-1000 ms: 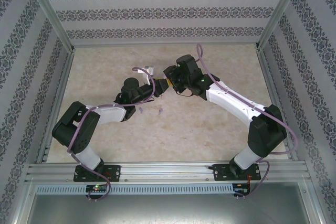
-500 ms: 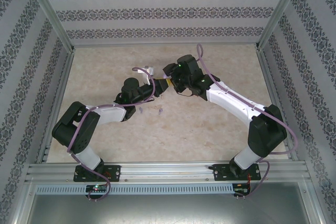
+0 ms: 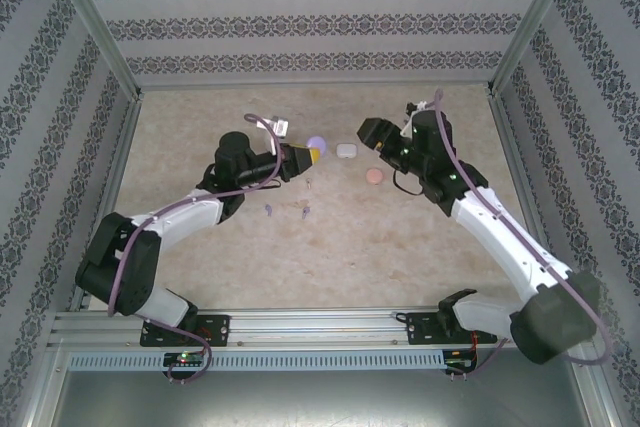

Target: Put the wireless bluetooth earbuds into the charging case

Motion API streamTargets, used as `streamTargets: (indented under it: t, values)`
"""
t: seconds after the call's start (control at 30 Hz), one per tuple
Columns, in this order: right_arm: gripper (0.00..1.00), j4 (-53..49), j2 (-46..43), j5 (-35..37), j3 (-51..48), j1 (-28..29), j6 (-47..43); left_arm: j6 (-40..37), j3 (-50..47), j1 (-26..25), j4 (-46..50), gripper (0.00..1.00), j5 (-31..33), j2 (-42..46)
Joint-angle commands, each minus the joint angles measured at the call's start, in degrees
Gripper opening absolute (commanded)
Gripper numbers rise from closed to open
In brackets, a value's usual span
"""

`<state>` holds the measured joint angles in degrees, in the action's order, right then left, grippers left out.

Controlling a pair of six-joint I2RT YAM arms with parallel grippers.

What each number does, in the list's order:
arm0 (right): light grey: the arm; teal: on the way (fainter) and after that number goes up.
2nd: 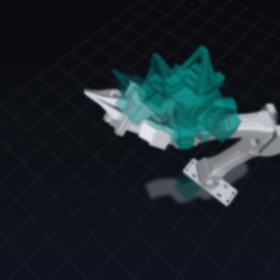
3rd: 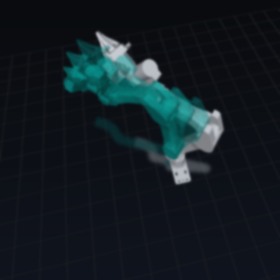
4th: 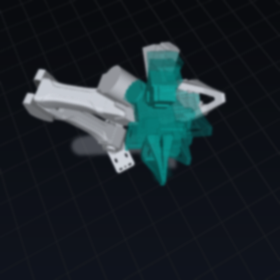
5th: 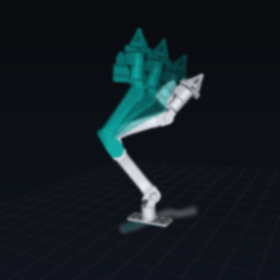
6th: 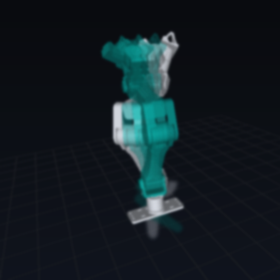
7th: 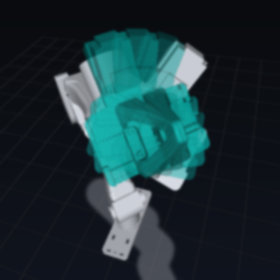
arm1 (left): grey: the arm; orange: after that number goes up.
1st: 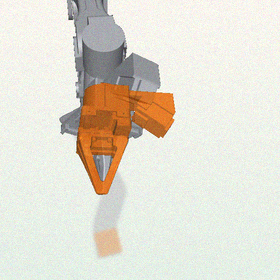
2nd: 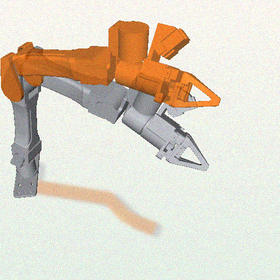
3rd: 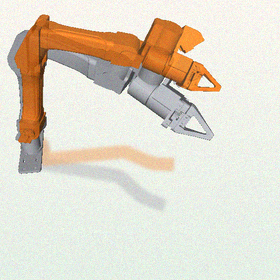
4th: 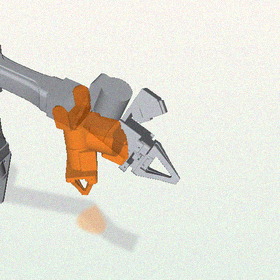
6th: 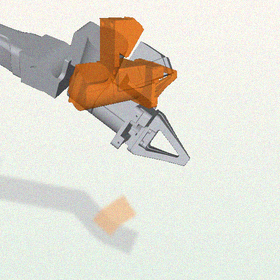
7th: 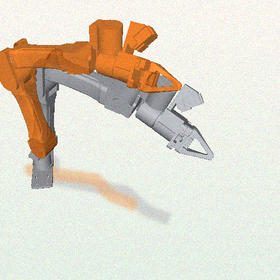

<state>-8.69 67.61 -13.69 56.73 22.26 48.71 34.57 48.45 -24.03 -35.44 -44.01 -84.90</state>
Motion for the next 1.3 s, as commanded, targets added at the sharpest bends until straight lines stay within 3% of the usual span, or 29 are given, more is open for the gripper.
streamTargets:
  t: [0.0, 0.2, 0.8, 1.27]
  values:
    - [0.69, 2.9, -2.8, -9.2, -4.2, -0.1, -15.8, -6.6, 4.5, 0.8, 10.8, 0.00, -9.1, 2.0]
    - [0.67, 8.1, -2.3, -17.6, -7.1, 0.8, -18.4, -8.1, 8.4, 0.8, 15.5, 0.00, -12.7, 0.3]
    - [0.63, 13.0, 8.5, -17.4, 0.4, 4.3, -18.1, -6.8, 10.0, 0.7, 15.0, 0.00, -14.1, -2.0]
    - [0.55, 15.4, 8.7, -16.4, -7.1, -3.1, -15.0, -6.7, 9.7, 0.7, 14.8, 0.00, -13.4, 0.8]
